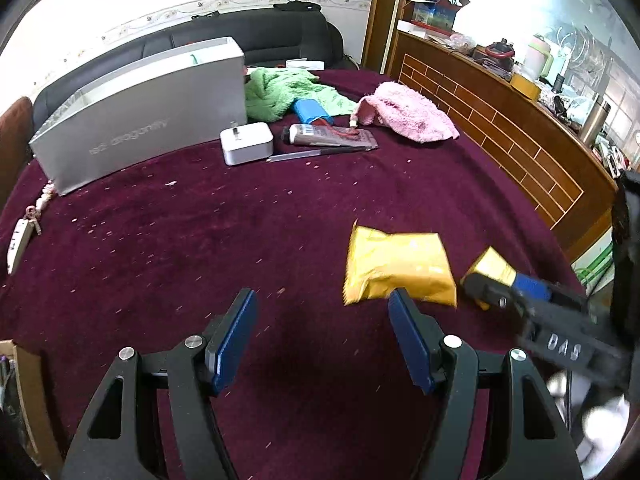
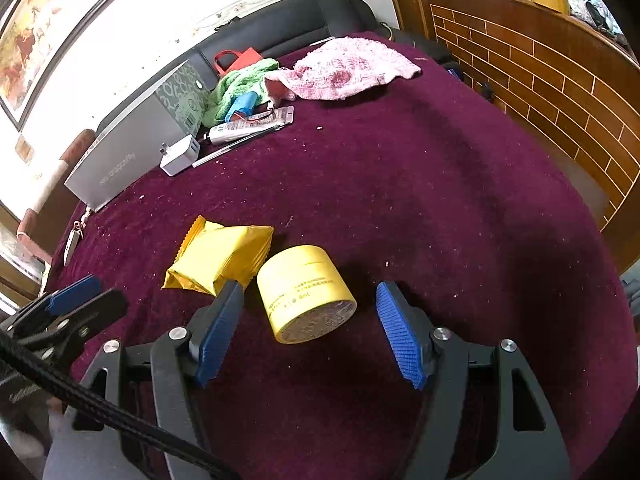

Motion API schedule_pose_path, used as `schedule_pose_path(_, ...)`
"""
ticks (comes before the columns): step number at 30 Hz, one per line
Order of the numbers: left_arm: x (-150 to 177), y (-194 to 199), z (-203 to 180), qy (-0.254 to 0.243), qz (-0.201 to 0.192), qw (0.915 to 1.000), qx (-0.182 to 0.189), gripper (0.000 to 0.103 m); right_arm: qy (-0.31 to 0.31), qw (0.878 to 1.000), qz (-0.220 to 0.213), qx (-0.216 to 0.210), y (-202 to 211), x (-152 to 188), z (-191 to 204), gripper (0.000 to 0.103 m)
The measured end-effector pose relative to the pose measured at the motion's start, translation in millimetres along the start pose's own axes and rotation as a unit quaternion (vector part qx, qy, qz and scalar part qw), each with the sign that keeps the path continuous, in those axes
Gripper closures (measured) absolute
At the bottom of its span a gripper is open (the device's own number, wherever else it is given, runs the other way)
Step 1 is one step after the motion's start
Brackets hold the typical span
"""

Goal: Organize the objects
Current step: 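Grasp the yellow tape roll with the right gripper while the left grasps the yellow cracker packet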

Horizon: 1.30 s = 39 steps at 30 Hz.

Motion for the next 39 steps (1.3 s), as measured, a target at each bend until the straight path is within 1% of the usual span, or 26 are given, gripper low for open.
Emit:
schedule_pose_path(1,-2.8,-4.6,-1.8,0.002,0.000,1.0000,0.001,0.041,0.001,1.000,0.003,-0.001,-0.2,0.2,-0.2,0.056)
schedule_pose_path(2,-5.9,-9.3,-4.0,0.004,-0.001,1.0000,0.002,0.041,0.002,1.000,0.007,-0.002,-0.1,0.6,-0.5,0.062)
schedule_pose_path(4,-11.1,-17.2,-9.3,0.003,-0.001,1.0000,0.005,0.041,0.002,1.000,0.012,0.005,1.6,1.4,-2.5,0.062)
schedule_pose_path(8,-18.8,-32.7,-22.0,-0.008,-0.005,0.9999,0.008,0.042,-0.005,1.000,0.017,0.002,4.4,3.2,-6.9,0.062)
schedule_pose_path(10,-22.3,-37.8,-26.6,-0.016,-0.009,0.9998,0.003,0.041,-0.009,1.000,0.020,-0.001,4.8,3.0,-9.0,0.062)
schedule_pose_path(13,-29.6,-43.1,-29.1,-0.025,-0.023,0.9993,-0.017,0.041,-0.012,1.000,0.019,-0.007,5.0,3.3,-10.7,0.062)
schedule_pose_path(14,-30.9,-45.7,-28.8,-0.025,-0.026,0.9992,-0.019,0.041,-0.011,1.000,0.019,-0.009,4.9,3.3,-10.9,0.062)
schedule_pose_path(16,-30.9,-52.7,-29.4,-0.026,-0.026,0.9993,0.000,0.040,-0.012,1.000,0.018,-0.011,5.2,3.2,-11.5,0.062)
schedule_pose_path(17,-30.6,-53.7,-29.6,-0.024,-0.027,0.9993,0.002,0.034,-0.013,1.000,0.017,-0.012,5.1,3.1,-11.7,0.062)
schedule_pose_path(18,-30.6,-54.8,-30.4,-0.024,-0.027,0.9994,0.001,0.030,-0.013,1.000,0.017,-0.013,5.1,3.2,-11.8,0.062)
schedule_pose_path(21,-28.5,-55.7,-37.3,-0.031,-0.025,0.9992,0.011,0.029,-0.015,1.000,0.016,-0.016,5.2,3.2,-12.2,0.062)
schedule_pose_path(23,-26.0,-55.0,-46.0,-0.045,-0.024,0.9985,0.020,0.030,-0.018,1.000,0.015,-0.018,5.5,3.4,-12.9,0.062)
schedule_pose_path(25,-24.6,-54.7,-48.7,-0.049,-0.027,0.9983,0.018,0.030,-0.019,1.000,0.013,-0.020,5.8,3.6,-13.5,0.061)
schedule_pose_path(26,-24.4,-55.2,-48.1,-0.046,-0.022,0.9983,0.028,0.031,-0.023,0.999,0.013,-0.024,5.6,3.5,-14.7,0.061)
schedule_pose_path(27,-23.9,-55.2,-47.7,-0.043,-0.019,0.9981,0.038,0.038,-0.025,0.999,0.013,-0.025,5.5,3.2,-14.9,0.061)
schedule_pose_path(28,-23.2,-55.2,-46.3,-0.036,-0.014,0.9978,0.054,0.039,-0.025,0.999,0.013,-0.025,5.4,3.2,-14.7,0.061)
schedule_pose_path(29,-22.5,-54.3,-45.8,-0.032,-0.014,0.9976,0.060,0.044,-0.021,0.999,0.012,-0.022,5.2,3.4,-13.4,0.061)
schedule_pose_path(30,-22.2,-52.7,-44.7,-0.028,-0.012,0.9968,0.074,0.055,-0.018,1.000,0.011,-0.019,5.2,3.8,-12.3,0.061)
schedule_pose_path(31,-22.3,-49.9,-43.8,-0.022,-0.014,0.9963,0.081,0.060,-0.012,1.000,0.011,-0.014,5.4,4.2,-10.6,0.061)
schedule_pose_path(32,-23.3,-46.4,-41.9,-0.015,-0.014,0.9958,0.089,0.073,-0.005,1.000,0.009,-0.008,5.3,4.8,-8.4,0.062)
schedule_pose_path(33,-24.3,-43.4,-39.7,-0.010,-0.013,0.9953,0.095,0.079,-0.001,1.000,0.007,-0.003,5.5,5.6,-7.1,0.062)
schedule_pose_path(34,-24.5,-39.8,-38.0,-0.009,-0.013,0.9947,0.101,0.080,0.001,1.000,0.007,-0.001,5.8,5.9,-6.8,0.063)
schedule_pose_path(37,-20.0,-34.6,-35.0,-0.009,-0.010,0.9957,0.092,0.080,-0.002,1.000,0.005,-0.003,5.7,6.1,-7.9,0.063)
schedule_pose_path(38,-18.6,-33.8,-34.4,-0.005,-0.010,0.9957,0.092,0.077,-0.002,1.000,0.005,-0.004,5.7,6.0,-8.2,0.063)
schedule_pose_path(39,-17.3,-33.5,-32.2,0.005,-0.009,0.9958,0.091,0.071,0.000,1.000,0.005,-0.004,5.3,6.0,-7.9,0.063)
Point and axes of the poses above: each gripper's, at about its wrist camera, not at the fingertips, and y roughly against the way its jaws point, z to its left, x to its underside, the point moved 3 cm from there along -y, roughly the way its jaws point, and after that the axes turned 2 degrees about x, right-handed, at the moved point
